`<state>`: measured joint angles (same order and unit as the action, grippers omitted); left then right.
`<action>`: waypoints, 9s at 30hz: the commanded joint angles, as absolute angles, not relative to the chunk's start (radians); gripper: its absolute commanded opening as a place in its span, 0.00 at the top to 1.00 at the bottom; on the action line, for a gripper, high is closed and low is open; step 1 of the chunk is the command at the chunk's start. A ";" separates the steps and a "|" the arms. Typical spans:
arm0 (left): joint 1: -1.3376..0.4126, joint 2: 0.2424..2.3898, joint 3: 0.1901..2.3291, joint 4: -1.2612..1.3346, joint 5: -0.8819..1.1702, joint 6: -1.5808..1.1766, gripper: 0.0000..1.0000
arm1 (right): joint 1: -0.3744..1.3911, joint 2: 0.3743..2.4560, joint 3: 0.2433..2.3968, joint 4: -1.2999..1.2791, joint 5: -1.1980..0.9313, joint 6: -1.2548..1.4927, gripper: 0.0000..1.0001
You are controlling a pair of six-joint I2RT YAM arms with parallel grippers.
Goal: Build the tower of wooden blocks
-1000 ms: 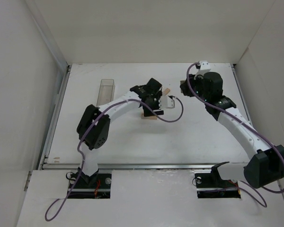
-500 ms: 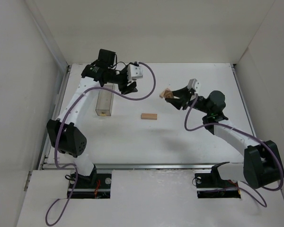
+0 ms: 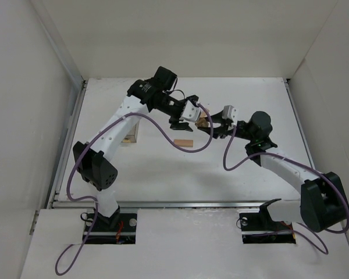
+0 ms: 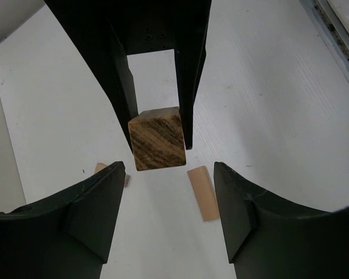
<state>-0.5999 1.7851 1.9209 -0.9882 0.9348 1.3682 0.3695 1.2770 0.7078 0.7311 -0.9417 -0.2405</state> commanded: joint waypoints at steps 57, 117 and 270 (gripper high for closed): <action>-0.603 1.973 1.606 -0.615 0.491 1.057 1.00 | 0.374 0.798 0.494 0.221 -0.618 -0.445 0.00; -0.584 1.954 1.571 -0.707 0.529 1.071 0.97 | 0.374 0.827 0.503 0.230 -0.609 -0.454 0.00; -0.155 1.324 1.150 -0.207 -0.374 0.054 0.00 | 0.680 2.048 1.973 -1.072 -0.242 -0.929 1.00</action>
